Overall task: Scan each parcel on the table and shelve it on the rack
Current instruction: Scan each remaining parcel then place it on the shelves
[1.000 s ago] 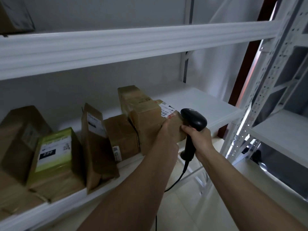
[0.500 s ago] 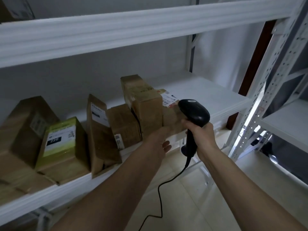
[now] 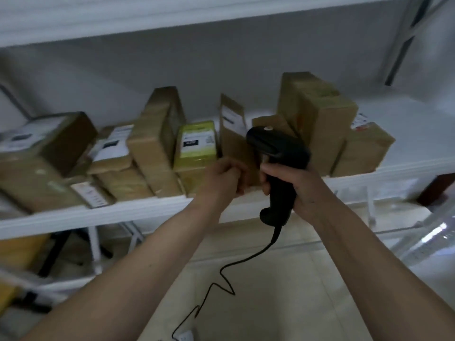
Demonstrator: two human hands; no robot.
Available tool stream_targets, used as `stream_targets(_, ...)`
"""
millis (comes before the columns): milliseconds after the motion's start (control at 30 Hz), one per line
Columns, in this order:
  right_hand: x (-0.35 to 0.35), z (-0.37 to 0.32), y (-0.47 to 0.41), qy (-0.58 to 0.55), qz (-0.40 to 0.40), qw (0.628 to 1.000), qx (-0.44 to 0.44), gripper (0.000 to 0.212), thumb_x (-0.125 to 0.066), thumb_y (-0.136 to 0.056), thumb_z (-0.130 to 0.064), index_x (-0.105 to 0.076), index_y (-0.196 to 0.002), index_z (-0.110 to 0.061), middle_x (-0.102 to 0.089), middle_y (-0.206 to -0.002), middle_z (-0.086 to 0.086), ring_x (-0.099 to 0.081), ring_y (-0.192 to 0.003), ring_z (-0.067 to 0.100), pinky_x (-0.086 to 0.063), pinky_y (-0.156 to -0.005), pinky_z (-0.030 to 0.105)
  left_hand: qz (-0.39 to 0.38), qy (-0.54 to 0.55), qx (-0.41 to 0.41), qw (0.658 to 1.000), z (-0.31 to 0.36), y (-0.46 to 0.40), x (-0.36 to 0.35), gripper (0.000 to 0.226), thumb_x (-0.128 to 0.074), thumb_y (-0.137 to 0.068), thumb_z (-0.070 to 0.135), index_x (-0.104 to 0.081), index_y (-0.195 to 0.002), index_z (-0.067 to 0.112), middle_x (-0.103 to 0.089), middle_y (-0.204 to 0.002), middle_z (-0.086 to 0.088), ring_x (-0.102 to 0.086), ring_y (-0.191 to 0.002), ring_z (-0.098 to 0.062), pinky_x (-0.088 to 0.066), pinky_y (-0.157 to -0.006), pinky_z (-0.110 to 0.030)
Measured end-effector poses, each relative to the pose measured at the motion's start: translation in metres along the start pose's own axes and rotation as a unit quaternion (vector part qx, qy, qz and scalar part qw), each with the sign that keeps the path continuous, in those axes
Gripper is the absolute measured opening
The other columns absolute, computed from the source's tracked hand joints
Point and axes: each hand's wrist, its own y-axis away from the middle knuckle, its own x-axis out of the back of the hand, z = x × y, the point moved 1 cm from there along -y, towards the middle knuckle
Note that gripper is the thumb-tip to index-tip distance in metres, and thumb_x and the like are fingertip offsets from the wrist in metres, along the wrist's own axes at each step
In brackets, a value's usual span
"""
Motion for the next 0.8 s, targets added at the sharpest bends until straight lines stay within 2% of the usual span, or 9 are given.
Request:
stream_targets(100, -0.046, 0.015, -0.011, -0.008, -0.021, 1.0, -0.008, 0.012, -0.072, -0.068, -0.013, -0.066, -0.078, -0.009, -0.06, -0.063, 0.005, -0.056, -0.053, 0.017, -0.05, -0.053, 0.026, 0.045, -0.016, -0.082, 0.995, 0.0, 0.014, 0.056, 0.037, -0.037, -0.09, -0.01, -0.056, -0.069, 0.013, -0.053, -0.045, 0.01, -0.05, -0.045, -0.005, -0.046, -0.052, -0.02)
stream_targets(233, -0.119, 0.041, -0.02, -0.017, -0.095, 0.995, -0.018, 0.008, -0.075, -0.072, -0.005, -0.07, -0.072, -0.011, -0.058, -0.061, 0.006, -0.054, -0.053, 0.018, -0.049, -0.051, 0.026, 0.104, -0.027, -0.117, 0.987, -0.01, 0.03, 0.142, 0.039, -0.039, -0.09, -0.01, -0.059, -0.068, 0.016, -0.053, -0.048, 0.01, -0.049, -0.045, -0.002, -0.045, -0.05, -0.018)
stream_targets(367, -0.204, 0.073, -0.026, -0.007, -0.154, 0.987, -0.035, 0.004, -0.068, -0.074, -0.011, -0.07, -0.07, -0.012, -0.058, -0.062, 0.007, -0.053, -0.051, 0.016, -0.049, -0.053, 0.026, 0.165, -0.017, -0.074, 0.983, -0.041, 0.051, 0.242, 0.036, -0.043, -0.096, -0.004, -0.06, -0.07, 0.014, -0.057, -0.058, 0.002, -0.05, -0.047, -0.005, -0.046, -0.052, -0.019)
stream_targets(533, -0.316, 0.134, -0.036, 0.018, -0.214, 0.975, -0.063, 0.007, -0.075, -0.073, -0.009, -0.069, -0.07, -0.01, -0.058, -0.064, 0.008, -0.053, -0.052, 0.018, -0.049, -0.055, 0.028, 0.27, 0.024, -0.003, 0.962, -0.096, 0.087, 0.367, 0.033, -0.045, -0.097, 0.0, -0.062, -0.071, 0.011, -0.059, -0.061, 0.002, -0.051, -0.048, -0.007, -0.046, -0.048, -0.016)
stream_targets(600, -0.363, 0.16, -0.037, 0.023, -0.226, 0.971, -0.071, 0.006, -0.071, -0.073, -0.011, -0.069, -0.068, -0.011, -0.058, -0.064, 0.009, -0.053, -0.053, 0.019, -0.048, -0.056, 0.029, 0.291, 0.028, 0.021, 0.956, -0.115, 0.101, 0.41, 0.033, -0.045, -0.097, 0.0, -0.062, -0.072, 0.01, -0.06, -0.063, 0.0, -0.052, -0.049, -0.01, -0.047, -0.05, -0.019)
stream_targets(667, -0.406, 0.188, -0.038, 0.025, -0.235, 0.968, -0.082, 0.014, -0.068, -0.079, -0.005, -0.068, -0.066, -0.01, -0.057, -0.064, 0.01, -0.053, -0.052, 0.02, -0.048, -0.056, 0.031, 0.302, 0.025, 0.041, 0.952, -0.129, 0.116, 0.452, 0.029, -0.045, -0.098, 0.003, -0.062, -0.075, 0.009, -0.06, -0.068, -0.003, -0.052, -0.054, -0.014, -0.048, -0.055, -0.024)
stream_targets(800, -0.479, 0.231, -0.034, 0.031, -0.254, 0.961, -0.107, 0.018, -0.063, -0.085, 0.002, -0.062, -0.068, -0.006, -0.056, -0.061, 0.01, -0.052, -0.051, 0.019, -0.046, -0.056, 0.031, 0.316, 0.029, 0.071, 0.946, -0.148, 0.145, 0.523, 0.021, -0.048, -0.098, 0.007, -0.063, -0.083, 0.007, -0.06, -0.072, -0.004, -0.052, -0.057, -0.013, -0.049, -0.058, -0.023)
